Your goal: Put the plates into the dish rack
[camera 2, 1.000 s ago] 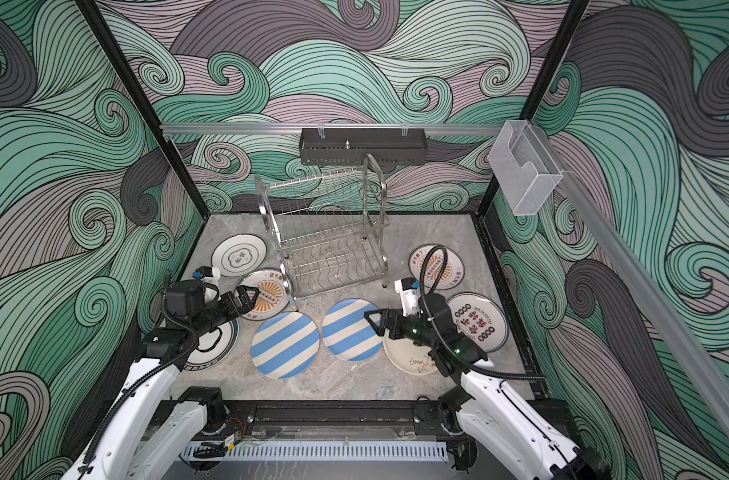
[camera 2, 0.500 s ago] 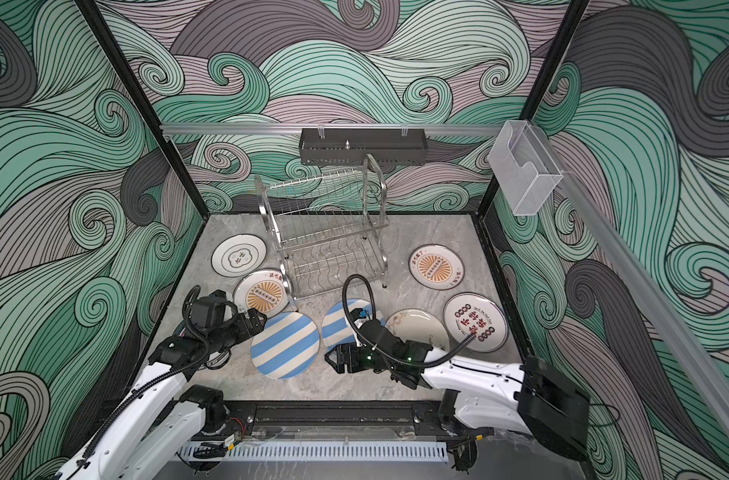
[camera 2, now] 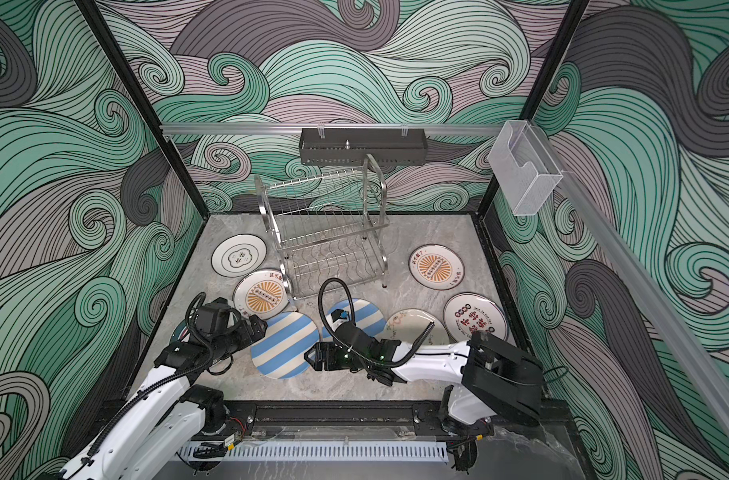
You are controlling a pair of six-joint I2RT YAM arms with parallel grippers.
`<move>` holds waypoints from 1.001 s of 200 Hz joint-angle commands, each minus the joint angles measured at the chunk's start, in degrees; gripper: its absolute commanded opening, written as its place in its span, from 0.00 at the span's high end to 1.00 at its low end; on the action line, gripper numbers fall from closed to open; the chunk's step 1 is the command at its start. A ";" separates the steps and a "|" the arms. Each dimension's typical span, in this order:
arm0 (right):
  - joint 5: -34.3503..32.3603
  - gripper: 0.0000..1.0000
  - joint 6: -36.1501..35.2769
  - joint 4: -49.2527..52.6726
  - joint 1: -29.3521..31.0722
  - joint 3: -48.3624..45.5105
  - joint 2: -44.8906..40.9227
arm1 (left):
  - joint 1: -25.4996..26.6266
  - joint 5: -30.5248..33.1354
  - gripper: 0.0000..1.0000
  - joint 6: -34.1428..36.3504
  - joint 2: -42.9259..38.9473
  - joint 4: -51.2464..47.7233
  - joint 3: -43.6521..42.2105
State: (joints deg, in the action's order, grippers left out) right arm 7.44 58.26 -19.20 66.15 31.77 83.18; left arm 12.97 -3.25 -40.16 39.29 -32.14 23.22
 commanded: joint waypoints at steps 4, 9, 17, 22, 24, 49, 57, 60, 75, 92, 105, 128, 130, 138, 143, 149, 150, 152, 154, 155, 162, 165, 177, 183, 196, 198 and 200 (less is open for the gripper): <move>-2.69 0.19 4.02 -2.60 1.36 0.14 2.29 | 0.43 0.96 0.01 0.27 0.26 1.44 -0.24; -2.93 0.19 4.39 -3.07 1.58 0.26 2.76 | 0.45 0.96 0.01 0.34 0.26 1.54 -0.28; -2.98 0.19 5.13 -4.39 1.95 0.14 3.77 | 0.47 0.96 0.01 0.58 0.26 1.88 -0.33; -3.27 0.19 5.74 -5.33 2.11 -0.13 4.34 | 0.47 0.81 0.01 0.69 0.30 2.15 -0.45; -3.32 0.19 5.97 -5.85 2.18 -0.24 4.60 | 0.47 0.79 0.01 0.74 0.34 2.34 -0.50; -4.48 0.19 8.60 -11.20 2.57 -2.32 6.93 | 0.48 -0.43 0.01 1.05 1.23 5.19 -1.50; -4.88 0.19 8.48 -10.89 2.96 -2.07 7.42 | 0.48 -1.28 0.01 1.30 1.64 6.12 -1.73; -4.96 0.19 8.38 -10.63 3.18 -1.84 7.60 | 0.48 -1.46 0.01 1.36 1.84 6.34 -1.77; -5.48 0.19 8.35 -9.96 3.88 -0.79 8.71 | 0.48 -1.99 0.01 1.52 2.74 6.78 -1.91; -6.56 0.19 9.22 -9.98 4.29 -0.48 9.55 | 0.47 -1.00 0.01 1.66 3.75 6.09 -1.87; -8.35 0.19 10.23 -9.90 4.58 -0.85 9.63 | 0.41 -0.37 0.01 2.06 4.18 5.53 -1.78; -10.36 0.19 11.12 -9.85 4.77 -1.12 9.63 | 0.48 -0.48 0.01 2.87 4.69 7.08 -2.54; -10.48 0.19 11.16 -9.79 4.82 -1.17 9.68 | 0.43 -0.67 0.01 2.93 4.78 7.33 -2.61; -10.82 0.19 11.17 -9.76 4.87 -1.10 9.81 | 0.43 -1.05 0.01 3.08 5.28 8.10 -2.89; -10.94 0.19 11.26 -9.67 4.91 -1.01 9.91 | 0.46 -1.14 0.01 3.07 5.70 8.44 -2.88; -11.20 0.19 11.39 -9.44 4.87 -0.82 10.08 | 0.46 -1.00 0.01 3.00 6.26 8.62 -2.88; -11.25 0.19 11.41 -9.45 4.87 -0.83 10.17 | 0.47 -0.99 0.01 2.99 6.38 8.65 -2.86; -11.30 0.19 11.48 -9.36 4.87 -0.83 10.23 | 0.47 -0.84 0.01 2.99 6.54 8.67 -2.84; -11.42 0.19 11.51 -9.36 4.87 -0.83 10.27 | 0.47 -0.74 0.01 2.98 6.73 8.65 -2.70; -11.49 0.19 11.56 -9.41 4.87 -0.79 10.26 | 0.47 -0.73 0.01 2.98 6.84 8.62 -2.68; -11.75 0.19 11.70 -9.55 4.87 -0.69 10.52 | 0.48 -0.70 0.01 3.09 7.53 8.43 -2.33; -11.83 0.19 11.78 -9.67 4.87 -0.74 10.66 | 0.45 -0.71 0.01 3.15 7.79 8.31 -2.19; -11.96 0.19 11.79 -9.78 4.89 -0.47 11.22 | 0.48 -0.99 0.01 3.38 8.59 8.52 -1.87; -11.93 0.19 11.92 -9.66 4.88 -0.33 11.44 | 0.48 -1.34 0.01 3.51 8.87 8.90 -1.87; -11.84 0.19 12.14 -10.25 4.91 0.02 12.32 | 0.48 -1.95 0.01 3.73 9.60 9.71 -1.87; -11.79 0.19 12.21 -10.35 4.90 0.11 12.51 | 0.48 -2.01 0.01 3.70 9.72 9.83 -1.87; -11.76 0.19 12.27 -10.38 4.90 0.13 12.68 | 0.48 -2.07 0.01 3.69 9.81 9.93 -1.87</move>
State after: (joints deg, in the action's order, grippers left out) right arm -2.59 69.52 -30.46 70.81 31.07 93.32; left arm 12.97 -4.36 -37.65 48.10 -24.12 20.60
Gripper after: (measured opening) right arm 0.812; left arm 0.986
